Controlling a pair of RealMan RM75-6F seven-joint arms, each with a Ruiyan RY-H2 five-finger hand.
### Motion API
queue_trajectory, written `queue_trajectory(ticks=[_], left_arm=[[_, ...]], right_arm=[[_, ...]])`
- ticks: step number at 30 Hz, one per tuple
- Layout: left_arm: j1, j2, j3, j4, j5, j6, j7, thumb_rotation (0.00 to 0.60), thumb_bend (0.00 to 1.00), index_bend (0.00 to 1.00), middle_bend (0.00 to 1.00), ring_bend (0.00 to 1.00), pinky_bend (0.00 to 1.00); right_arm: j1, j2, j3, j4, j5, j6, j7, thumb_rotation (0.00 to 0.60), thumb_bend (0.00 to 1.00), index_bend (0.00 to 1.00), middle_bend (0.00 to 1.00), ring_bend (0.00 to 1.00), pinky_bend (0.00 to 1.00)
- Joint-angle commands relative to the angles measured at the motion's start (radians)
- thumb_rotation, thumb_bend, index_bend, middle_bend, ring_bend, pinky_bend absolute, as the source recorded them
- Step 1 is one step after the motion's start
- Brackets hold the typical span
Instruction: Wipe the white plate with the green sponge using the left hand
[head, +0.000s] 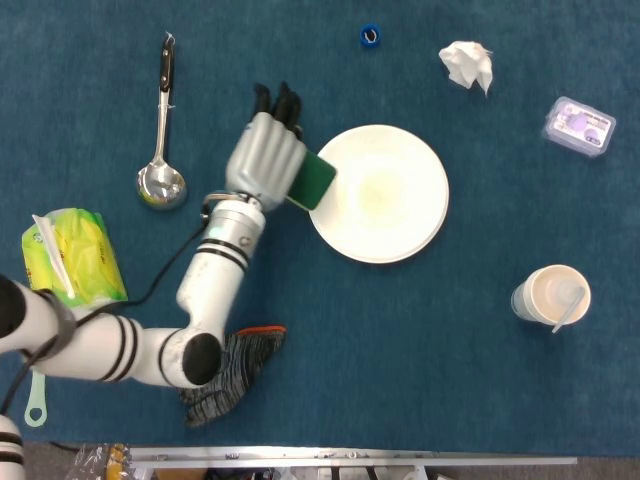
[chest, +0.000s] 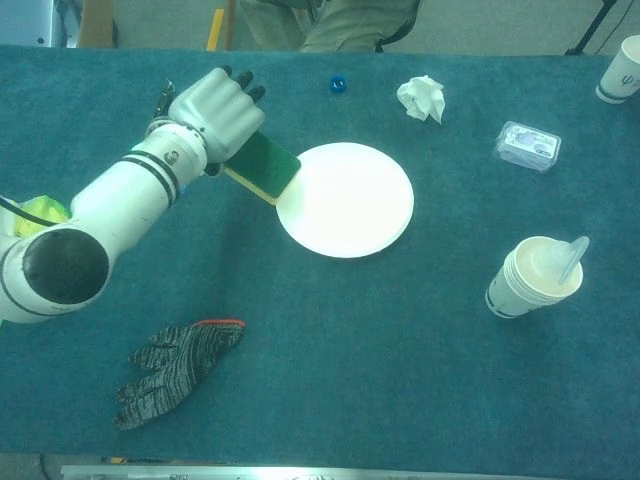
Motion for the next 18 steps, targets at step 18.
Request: queue_trajectory(ticks=[18], left_arm=[[0.072,0.068,0.04,0.006,0.002,-0.012,-0.069,0.407,0.29,0.05,0.0,0.0,0.1]], right_arm=[[-0.01,0.015,-0.003,-0.015,-0.01,0.026,0.0,0.6,0.32,0.17,0.24,0.12,0.26]])
